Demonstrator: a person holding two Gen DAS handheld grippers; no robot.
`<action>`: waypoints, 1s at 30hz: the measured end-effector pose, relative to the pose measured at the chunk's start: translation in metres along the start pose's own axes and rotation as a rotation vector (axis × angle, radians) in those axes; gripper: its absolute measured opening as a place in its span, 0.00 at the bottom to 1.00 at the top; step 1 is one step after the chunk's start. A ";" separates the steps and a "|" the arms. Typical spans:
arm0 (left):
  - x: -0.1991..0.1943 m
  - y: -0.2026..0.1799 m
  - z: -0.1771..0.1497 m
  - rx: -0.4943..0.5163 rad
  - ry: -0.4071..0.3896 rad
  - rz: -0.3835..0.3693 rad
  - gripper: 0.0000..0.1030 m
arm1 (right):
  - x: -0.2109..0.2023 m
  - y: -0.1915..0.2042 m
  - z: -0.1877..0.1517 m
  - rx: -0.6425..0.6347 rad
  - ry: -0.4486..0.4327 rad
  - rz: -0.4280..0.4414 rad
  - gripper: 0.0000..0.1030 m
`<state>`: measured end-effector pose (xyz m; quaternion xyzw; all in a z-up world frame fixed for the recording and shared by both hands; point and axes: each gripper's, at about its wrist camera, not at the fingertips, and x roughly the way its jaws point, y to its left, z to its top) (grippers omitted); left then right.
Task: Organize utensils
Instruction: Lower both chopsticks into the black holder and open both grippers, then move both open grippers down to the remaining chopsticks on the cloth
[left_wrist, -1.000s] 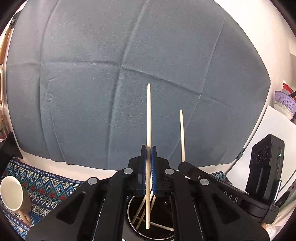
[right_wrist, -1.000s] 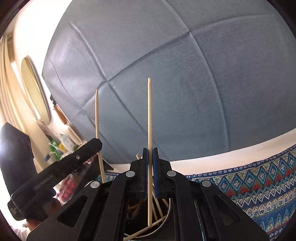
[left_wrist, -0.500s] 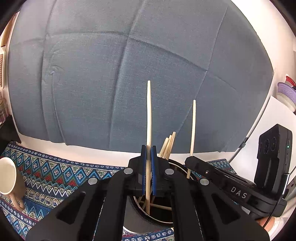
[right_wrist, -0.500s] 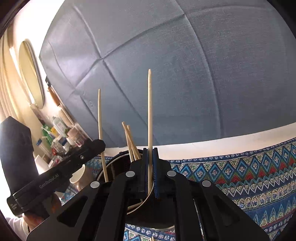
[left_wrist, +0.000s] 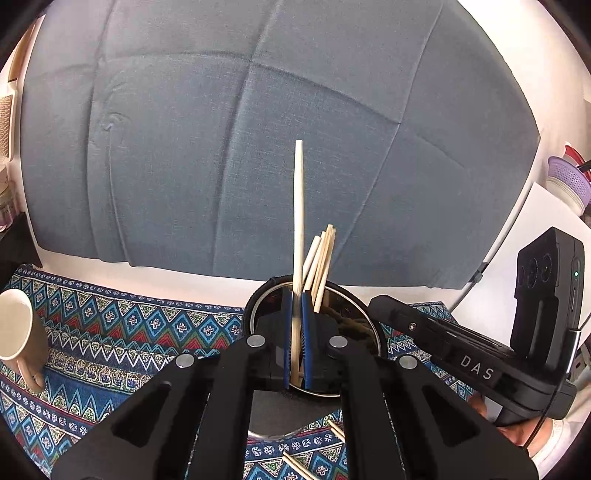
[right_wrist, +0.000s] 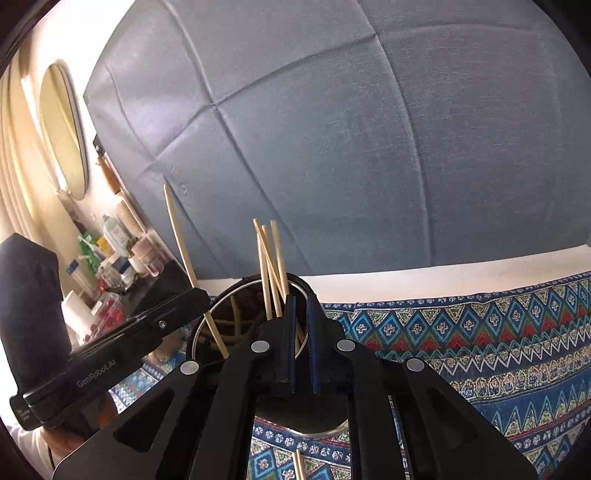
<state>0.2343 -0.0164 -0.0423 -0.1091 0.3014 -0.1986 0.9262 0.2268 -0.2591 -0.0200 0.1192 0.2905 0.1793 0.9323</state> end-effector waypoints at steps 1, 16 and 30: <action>-0.002 -0.001 0.000 -0.001 0.000 -0.001 0.05 | -0.002 0.000 0.000 0.000 0.000 -0.007 0.07; -0.057 0.020 -0.019 -0.067 -0.056 0.094 0.56 | -0.041 -0.026 -0.011 0.051 0.030 -0.126 0.50; -0.075 0.029 -0.049 -0.138 0.074 0.112 0.94 | -0.048 -0.043 -0.045 0.092 0.195 -0.228 0.83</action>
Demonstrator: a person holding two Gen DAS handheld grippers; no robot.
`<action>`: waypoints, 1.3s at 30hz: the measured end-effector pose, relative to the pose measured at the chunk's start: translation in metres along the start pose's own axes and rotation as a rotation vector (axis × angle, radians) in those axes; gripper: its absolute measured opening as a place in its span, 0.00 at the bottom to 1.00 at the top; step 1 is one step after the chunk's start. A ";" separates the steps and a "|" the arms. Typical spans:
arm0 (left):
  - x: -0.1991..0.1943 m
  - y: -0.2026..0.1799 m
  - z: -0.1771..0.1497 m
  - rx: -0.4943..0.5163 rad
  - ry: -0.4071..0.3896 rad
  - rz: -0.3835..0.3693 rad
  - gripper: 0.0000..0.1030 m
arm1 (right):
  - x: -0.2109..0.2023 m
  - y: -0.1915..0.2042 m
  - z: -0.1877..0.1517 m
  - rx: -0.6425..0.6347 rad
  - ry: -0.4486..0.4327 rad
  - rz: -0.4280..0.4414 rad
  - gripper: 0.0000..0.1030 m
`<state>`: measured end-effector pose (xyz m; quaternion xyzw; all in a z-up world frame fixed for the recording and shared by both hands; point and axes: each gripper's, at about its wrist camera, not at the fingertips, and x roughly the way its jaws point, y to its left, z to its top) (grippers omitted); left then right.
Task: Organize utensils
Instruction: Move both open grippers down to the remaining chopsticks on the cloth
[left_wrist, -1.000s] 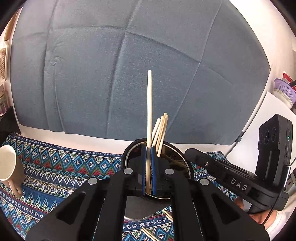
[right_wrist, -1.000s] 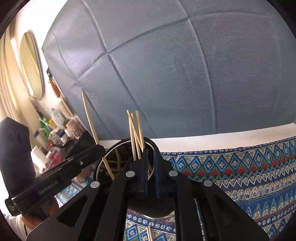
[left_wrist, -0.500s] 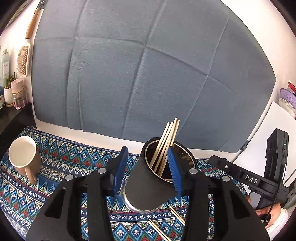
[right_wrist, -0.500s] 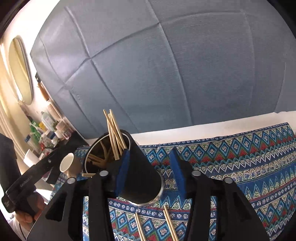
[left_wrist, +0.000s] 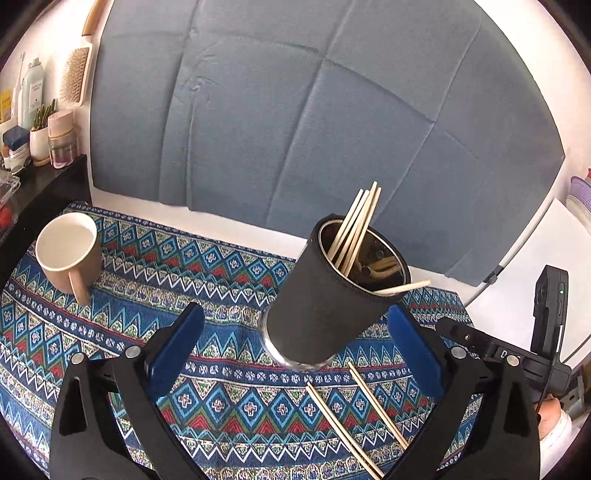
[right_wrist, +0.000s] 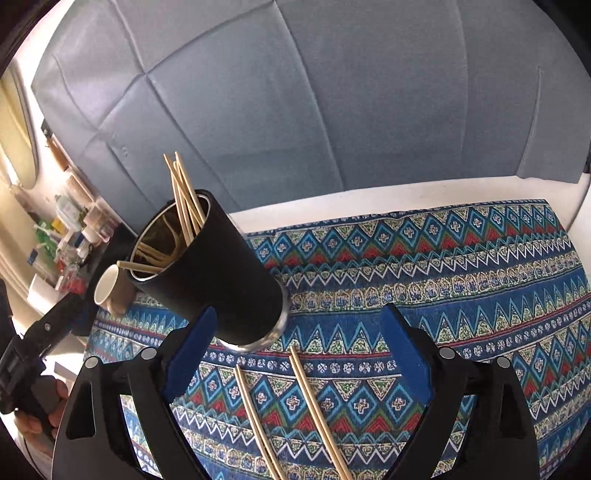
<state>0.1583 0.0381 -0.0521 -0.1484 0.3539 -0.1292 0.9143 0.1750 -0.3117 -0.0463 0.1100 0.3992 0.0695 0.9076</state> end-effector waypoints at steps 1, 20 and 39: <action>0.000 0.000 -0.003 -0.002 0.009 0.004 0.94 | 0.001 -0.002 -0.002 0.000 0.013 -0.013 0.83; 0.035 0.008 -0.064 -0.134 0.282 0.107 0.94 | 0.033 -0.028 -0.058 -0.108 0.242 -0.107 0.84; 0.053 -0.028 -0.125 -0.126 0.380 0.267 0.94 | 0.055 -0.039 -0.089 -0.334 0.330 -0.078 0.84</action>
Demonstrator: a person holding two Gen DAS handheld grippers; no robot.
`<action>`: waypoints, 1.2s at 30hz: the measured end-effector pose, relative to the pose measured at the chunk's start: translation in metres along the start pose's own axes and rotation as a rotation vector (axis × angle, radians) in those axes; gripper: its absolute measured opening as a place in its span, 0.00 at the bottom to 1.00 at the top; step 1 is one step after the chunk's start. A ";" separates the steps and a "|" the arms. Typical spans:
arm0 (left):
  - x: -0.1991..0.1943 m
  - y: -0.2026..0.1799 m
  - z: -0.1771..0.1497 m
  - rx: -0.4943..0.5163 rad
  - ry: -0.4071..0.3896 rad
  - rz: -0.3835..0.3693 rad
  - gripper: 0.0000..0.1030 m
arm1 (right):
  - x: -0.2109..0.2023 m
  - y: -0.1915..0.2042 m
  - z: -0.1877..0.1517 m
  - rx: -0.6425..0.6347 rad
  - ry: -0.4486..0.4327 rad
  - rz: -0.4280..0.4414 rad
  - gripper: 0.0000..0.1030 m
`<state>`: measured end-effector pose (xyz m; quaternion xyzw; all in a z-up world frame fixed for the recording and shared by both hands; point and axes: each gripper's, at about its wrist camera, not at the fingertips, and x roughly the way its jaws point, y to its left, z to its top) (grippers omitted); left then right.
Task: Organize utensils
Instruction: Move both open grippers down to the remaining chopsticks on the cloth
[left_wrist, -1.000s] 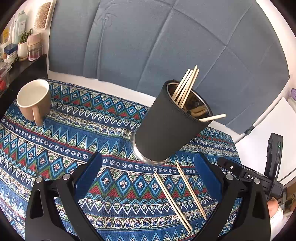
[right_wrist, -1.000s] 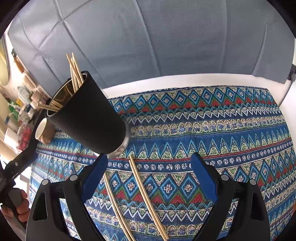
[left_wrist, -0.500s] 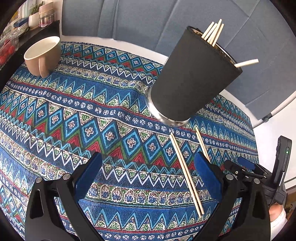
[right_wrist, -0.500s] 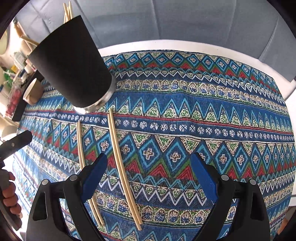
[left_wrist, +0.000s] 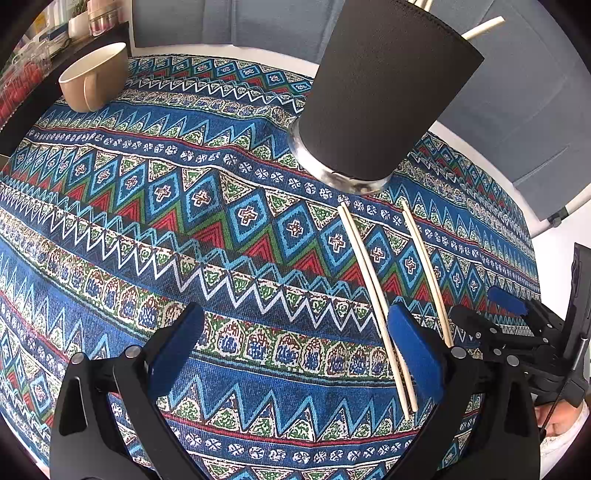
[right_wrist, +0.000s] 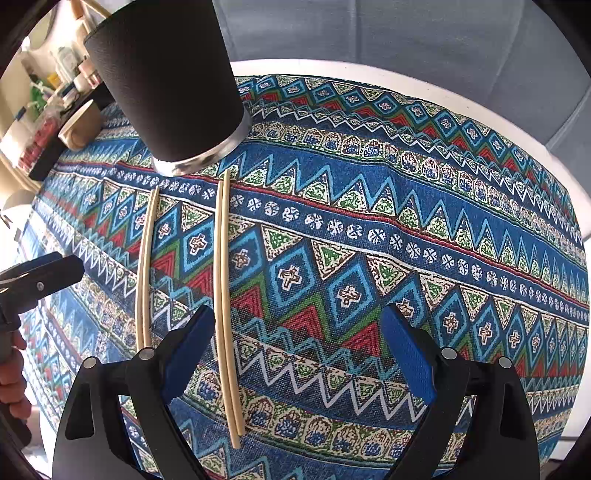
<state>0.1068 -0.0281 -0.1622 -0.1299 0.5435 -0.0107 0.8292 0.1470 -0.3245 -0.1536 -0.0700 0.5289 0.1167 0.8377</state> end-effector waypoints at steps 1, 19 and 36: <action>0.001 -0.001 -0.002 0.000 0.002 0.011 0.94 | 0.001 0.000 0.000 -0.008 0.001 -0.001 0.84; 0.021 -0.023 -0.016 0.021 0.060 0.139 0.94 | 0.007 -0.003 0.000 -0.064 0.006 -0.003 0.84; 0.039 -0.042 -0.009 -0.016 0.080 0.159 0.94 | 0.002 -0.005 -0.003 -0.090 -0.001 0.004 0.84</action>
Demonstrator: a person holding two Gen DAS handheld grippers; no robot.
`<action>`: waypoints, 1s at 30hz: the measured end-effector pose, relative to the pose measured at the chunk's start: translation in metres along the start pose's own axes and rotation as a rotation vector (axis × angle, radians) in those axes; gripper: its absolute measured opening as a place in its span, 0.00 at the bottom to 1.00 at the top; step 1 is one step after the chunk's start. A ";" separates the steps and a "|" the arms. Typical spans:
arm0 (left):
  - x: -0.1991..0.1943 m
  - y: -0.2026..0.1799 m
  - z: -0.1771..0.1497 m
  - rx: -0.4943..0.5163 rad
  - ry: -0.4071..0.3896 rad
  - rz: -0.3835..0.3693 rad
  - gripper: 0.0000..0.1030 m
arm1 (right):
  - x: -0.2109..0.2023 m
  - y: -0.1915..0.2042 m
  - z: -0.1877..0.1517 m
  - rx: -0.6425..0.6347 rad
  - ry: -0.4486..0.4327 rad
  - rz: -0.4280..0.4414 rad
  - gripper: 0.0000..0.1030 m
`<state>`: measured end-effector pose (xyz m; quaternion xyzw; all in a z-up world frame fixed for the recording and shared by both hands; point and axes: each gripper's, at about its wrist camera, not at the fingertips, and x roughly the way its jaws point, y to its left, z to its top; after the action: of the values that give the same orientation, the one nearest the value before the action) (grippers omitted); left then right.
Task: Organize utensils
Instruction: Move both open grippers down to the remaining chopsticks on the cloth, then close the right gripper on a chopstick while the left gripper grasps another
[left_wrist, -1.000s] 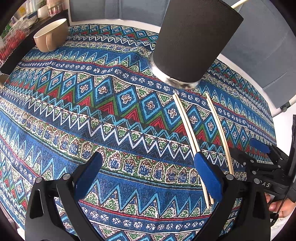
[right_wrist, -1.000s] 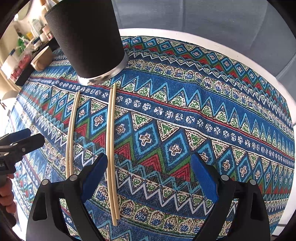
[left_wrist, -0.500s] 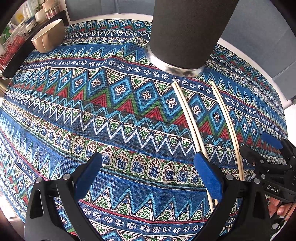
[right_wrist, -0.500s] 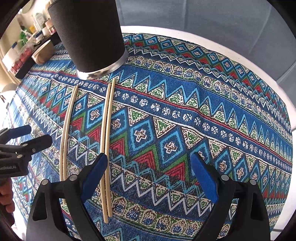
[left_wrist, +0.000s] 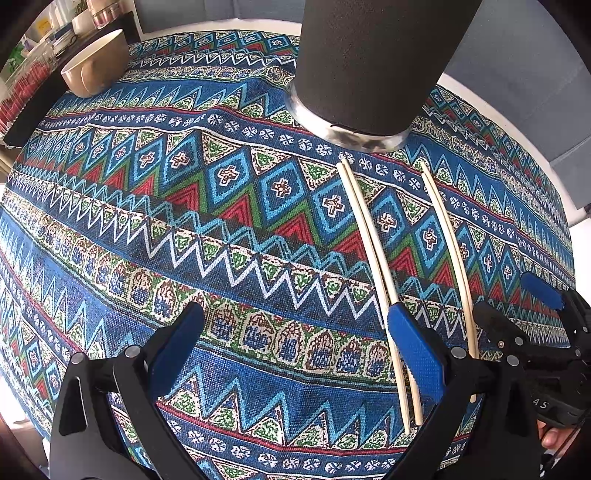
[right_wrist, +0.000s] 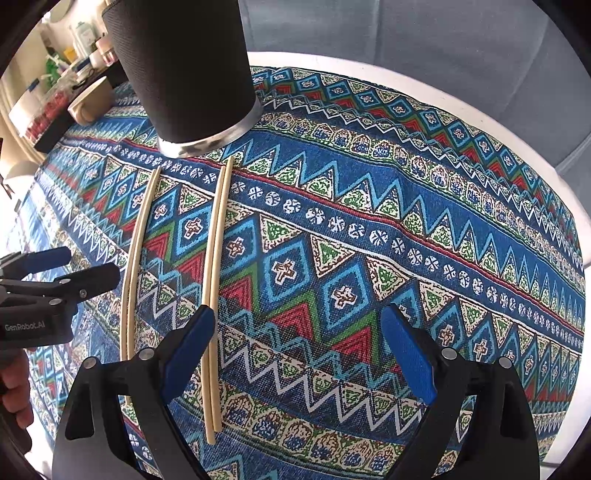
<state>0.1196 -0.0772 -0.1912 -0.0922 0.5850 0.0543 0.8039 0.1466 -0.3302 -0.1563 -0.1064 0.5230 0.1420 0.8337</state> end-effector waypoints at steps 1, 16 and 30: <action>0.001 -0.002 0.001 0.000 0.002 0.008 0.94 | 0.001 0.002 0.001 -0.002 0.001 0.003 0.84; 0.009 -0.025 0.009 0.005 0.016 0.074 0.96 | 0.016 0.028 0.022 -0.043 0.063 -0.031 0.87; 0.004 -0.008 0.005 0.007 0.008 0.061 0.88 | 0.022 0.020 0.039 -0.083 0.114 0.000 0.38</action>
<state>0.1271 -0.0840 -0.1925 -0.0718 0.5909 0.0762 0.7999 0.1817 -0.2961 -0.1605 -0.1488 0.5632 0.1572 0.7975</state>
